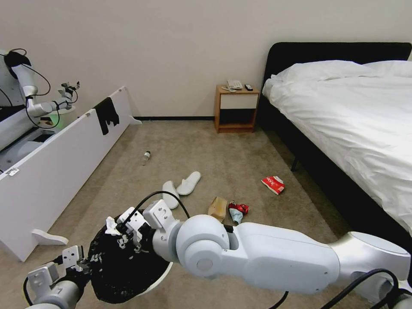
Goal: Pick up the trash bin, then pick up the garbage from the floor and place it into the trash bin.
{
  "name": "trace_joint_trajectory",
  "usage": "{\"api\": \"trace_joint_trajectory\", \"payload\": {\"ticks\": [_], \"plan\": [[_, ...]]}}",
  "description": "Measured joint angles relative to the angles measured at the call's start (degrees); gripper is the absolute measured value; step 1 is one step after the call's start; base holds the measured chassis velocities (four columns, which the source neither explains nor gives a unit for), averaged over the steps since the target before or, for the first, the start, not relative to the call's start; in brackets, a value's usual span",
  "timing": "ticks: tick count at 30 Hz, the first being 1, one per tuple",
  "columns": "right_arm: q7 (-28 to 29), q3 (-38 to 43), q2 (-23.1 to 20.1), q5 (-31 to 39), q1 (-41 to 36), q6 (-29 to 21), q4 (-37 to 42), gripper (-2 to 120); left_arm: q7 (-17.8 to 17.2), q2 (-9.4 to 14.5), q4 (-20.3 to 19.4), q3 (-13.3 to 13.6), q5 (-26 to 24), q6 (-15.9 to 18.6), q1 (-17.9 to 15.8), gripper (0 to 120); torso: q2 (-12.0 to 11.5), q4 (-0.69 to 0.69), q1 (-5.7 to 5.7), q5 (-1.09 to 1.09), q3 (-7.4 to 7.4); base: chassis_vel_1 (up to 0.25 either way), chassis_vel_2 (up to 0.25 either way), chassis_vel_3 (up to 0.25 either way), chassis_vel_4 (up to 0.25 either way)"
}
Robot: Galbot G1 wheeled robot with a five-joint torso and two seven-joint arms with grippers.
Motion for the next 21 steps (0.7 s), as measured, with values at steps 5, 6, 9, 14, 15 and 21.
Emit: {"api": "trace_joint_trajectory", "payload": {"ticks": [5, 6, 9, 14, 15, 21], "plan": [[1.96, -0.37, -0.12, 0.07, -1.81, -1.21, -0.37, 0, 0.02, -0.22, -0.23, -0.07, -0.01, 0.00, 0.12, 2, 0.00, 0.00, 0.00, 0.00, 0.00, 0.000, 0.000, 0.000, 0.000], [2.26, -0.37, -0.19, 0.13, -2.04, -1.44, -0.37, 0, 0.02, -0.22, -0.23, -0.08, -0.01, 0.00, 0.15, 2, 0.00, 0.00, 0.00, 0.00, 0.00, 0.000, 0.000, 0.000, 0.000], [3.67, -0.36, -0.60, 0.70, -3.14, -2.55, -0.35, 0, 0.02, -0.31, -0.22, -0.08, 0.01, 0.00, 0.21, 2, 0.01, 0.00, 0.00, 0.00, 0.00, 0.000, 0.000, 0.000, 0.000], [4.40, -0.27, -1.35, 0.75, -4.38, -2.86, -0.16, 0, 0.02, -0.30, -0.23, -0.09, 0.04, 0.00, 0.27, 2, 0.01, 0.00, 0.00, 0.00, 0.00, 0.000, 0.000, 0.000, 0.000], [4.52, -0.23, -1.49, 0.75, -4.47, -2.86, -0.06, 0, 0.02, -0.26, -0.23, -0.12, 0.04, 0.00, 0.28, 2, 0.01, 0.00, 0.00, 0.00, 0.00, 0.000, 0.000, 0.000, 0.000], [4.94, 0.30, -2.27, 0.94, -4.70, -2.87, 0.43, 0, 0.02, -0.17, -0.06, -0.22, 0.05, 0.00, 0.26, 2, 0.01, 0.00, 0.00, 0.00, 0.00, 0.000, 0.000, 0.000, 0.000]]}}
